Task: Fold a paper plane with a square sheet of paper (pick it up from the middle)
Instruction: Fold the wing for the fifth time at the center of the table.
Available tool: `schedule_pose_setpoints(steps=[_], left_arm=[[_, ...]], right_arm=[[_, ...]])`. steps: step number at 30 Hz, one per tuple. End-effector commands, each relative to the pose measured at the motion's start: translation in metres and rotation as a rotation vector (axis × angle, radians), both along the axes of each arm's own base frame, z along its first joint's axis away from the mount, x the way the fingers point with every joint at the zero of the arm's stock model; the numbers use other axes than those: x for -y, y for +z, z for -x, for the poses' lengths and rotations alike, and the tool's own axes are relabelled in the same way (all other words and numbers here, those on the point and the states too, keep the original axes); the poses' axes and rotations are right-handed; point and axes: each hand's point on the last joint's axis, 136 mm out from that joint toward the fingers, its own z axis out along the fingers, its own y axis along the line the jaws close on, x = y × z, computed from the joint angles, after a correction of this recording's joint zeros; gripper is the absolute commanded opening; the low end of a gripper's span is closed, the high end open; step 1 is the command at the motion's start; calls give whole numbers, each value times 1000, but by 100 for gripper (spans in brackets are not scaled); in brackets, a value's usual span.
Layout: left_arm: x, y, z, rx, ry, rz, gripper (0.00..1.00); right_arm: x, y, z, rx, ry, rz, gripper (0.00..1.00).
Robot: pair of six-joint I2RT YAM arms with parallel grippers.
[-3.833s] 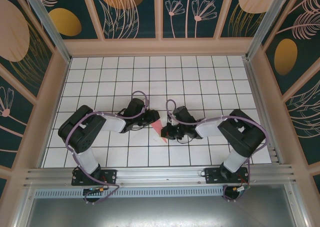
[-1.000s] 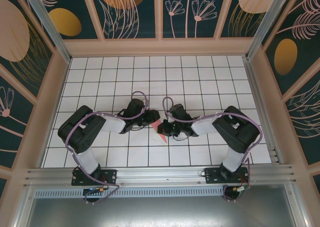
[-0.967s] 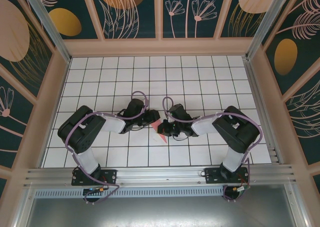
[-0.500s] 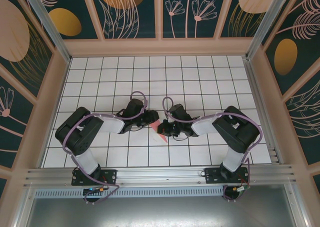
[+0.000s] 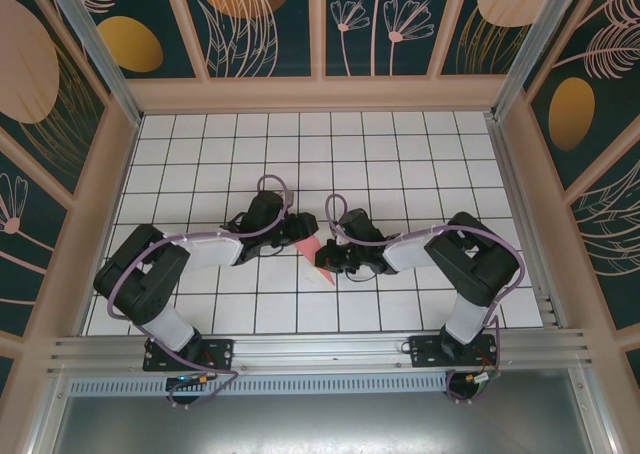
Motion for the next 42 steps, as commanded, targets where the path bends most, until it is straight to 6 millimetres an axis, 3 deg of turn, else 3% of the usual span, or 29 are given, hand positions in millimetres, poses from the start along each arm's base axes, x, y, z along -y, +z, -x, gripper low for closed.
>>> schedule_pose_setpoints(steps=[1,7,8,10,15,29,42], left_arm=[[2,4,-2,13,-19,-4,46],[1,-21,-8,-16,2,-49,44],[-2,-36,-8,-41,12,-78,43],[-7,-46,-11,-48,30,-117,42],[-20,-61,-14,-62,54,-200,40],[-51,-55,-25,-46,59,-176,43],[-44,-40,-36,-3,13,-135,46]], right_arm=[[32,-43,23,-114,-35,156,0],[32,-45,24,-118,-27,165,0],[32,-45,24,-117,-26,167,0],[33,-46,24,-117,-26,173,0],[38,-50,26,-122,-28,195,0],[50,-58,30,-127,-38,251,0],[59,-64,37,-168,-48,300,0]])
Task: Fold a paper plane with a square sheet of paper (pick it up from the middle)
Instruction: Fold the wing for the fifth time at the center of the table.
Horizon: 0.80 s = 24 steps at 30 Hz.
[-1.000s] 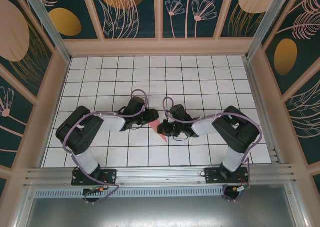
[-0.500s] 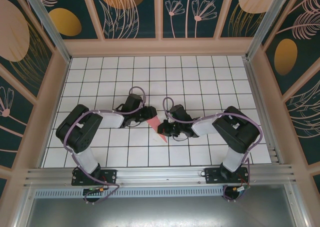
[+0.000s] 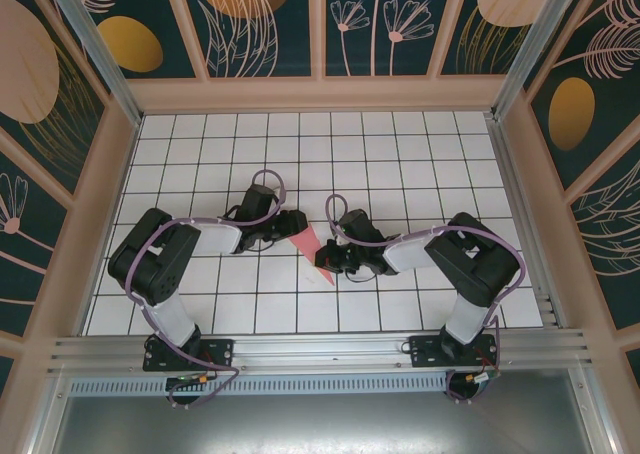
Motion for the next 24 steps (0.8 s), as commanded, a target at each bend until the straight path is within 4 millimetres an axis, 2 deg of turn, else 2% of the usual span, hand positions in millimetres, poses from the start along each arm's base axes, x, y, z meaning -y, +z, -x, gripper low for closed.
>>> schedule_pose_setpoints(steps=[1,9,16,24], left_arm=[[-12,-3,-9,17,21,-48,46],[-6,6,-18,38,4,-43,48],[-8,12,-11,47,-4,-27,48],[-7,-3,7,3,-7,31,45]], right_arm=[[57,-63,40,-179,-28,285,0],[63,-62,45,-188,-23,311,0],[64,-62,43,-180,-32,316,0],[46,-33,24,-98,-34,261,0]])
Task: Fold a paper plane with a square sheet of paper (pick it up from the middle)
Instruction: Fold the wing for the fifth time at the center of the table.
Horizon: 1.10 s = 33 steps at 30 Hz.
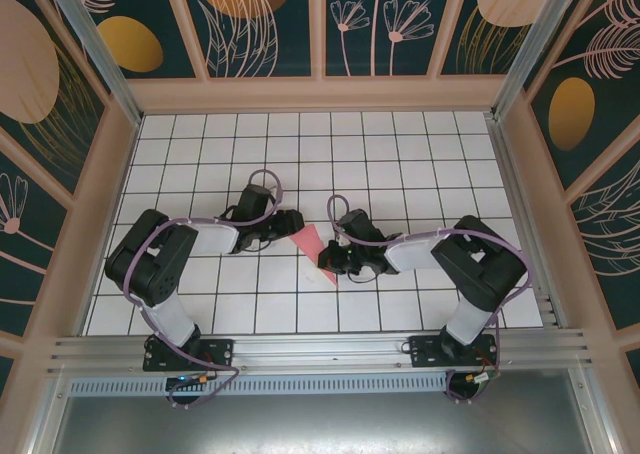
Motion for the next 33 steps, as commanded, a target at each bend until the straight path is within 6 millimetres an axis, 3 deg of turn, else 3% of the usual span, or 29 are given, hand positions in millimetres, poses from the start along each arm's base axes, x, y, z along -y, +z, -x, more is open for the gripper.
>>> schedule_pose_setpoints(steps=[1,6,10,15,16,20,26,28,33], left_arm=[[2,-5,9,-22,-14,45,45],[5,-15,16,-54,-30,62,45],[4,-16,15,-56,-21,60,44],[1,3,6,-14,9,50,46],[0,20,2,24,21,56,46],[-5,46,-3,75,53,57,48],[20,68,15,95,-31,159,44],[34,61,24,69,-82,148,41],[38,34,26,30,-47,141,39]], right_arm=[[32,-27,19,-72,-17,170,0],[7,17,3,19,12,59,0],[1,30,-6,51,24,57,0],[-3,24,-5,31,26,42,0],[-1,19,-5,25,17,57,0],[4,2,-3,-3,5,83,0],[9,-14,1,-45,0,104,0],[10,-16,2,-53,-7,105,0],[13,-21,4,-68,-12,115,0]])
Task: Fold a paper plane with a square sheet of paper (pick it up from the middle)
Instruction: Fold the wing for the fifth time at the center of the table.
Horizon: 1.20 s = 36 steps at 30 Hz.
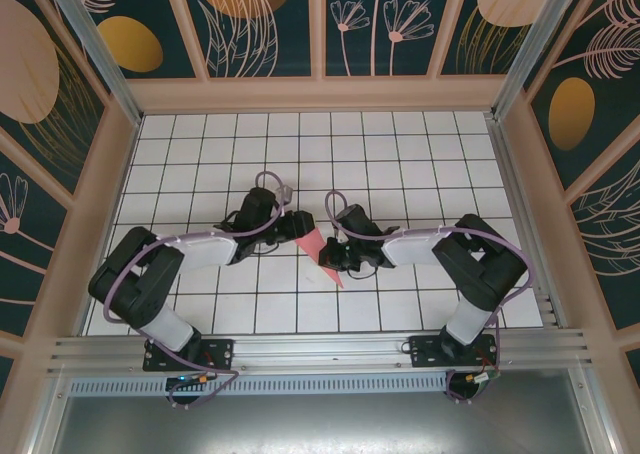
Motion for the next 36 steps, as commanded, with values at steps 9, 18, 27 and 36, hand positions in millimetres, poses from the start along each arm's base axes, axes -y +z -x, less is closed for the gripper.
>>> schedule_pose_setpoints(steps=[9,18,27,36], left_arm=[[-14,-60,-11,-79,106,-93,36],[-30,-67,-8,-77,78,-114,40],[-38,-51,-26,-36,77,-156,42],[-44,-20,-29,23,78,-150,44]], right_arm=[[23,-31,16,-79,-24,86,0],[38,-45,26,-100,-41,134,0],[41,-47,29,-103,-43,138,0],[39,-47,28,-106,-44,135,0]])
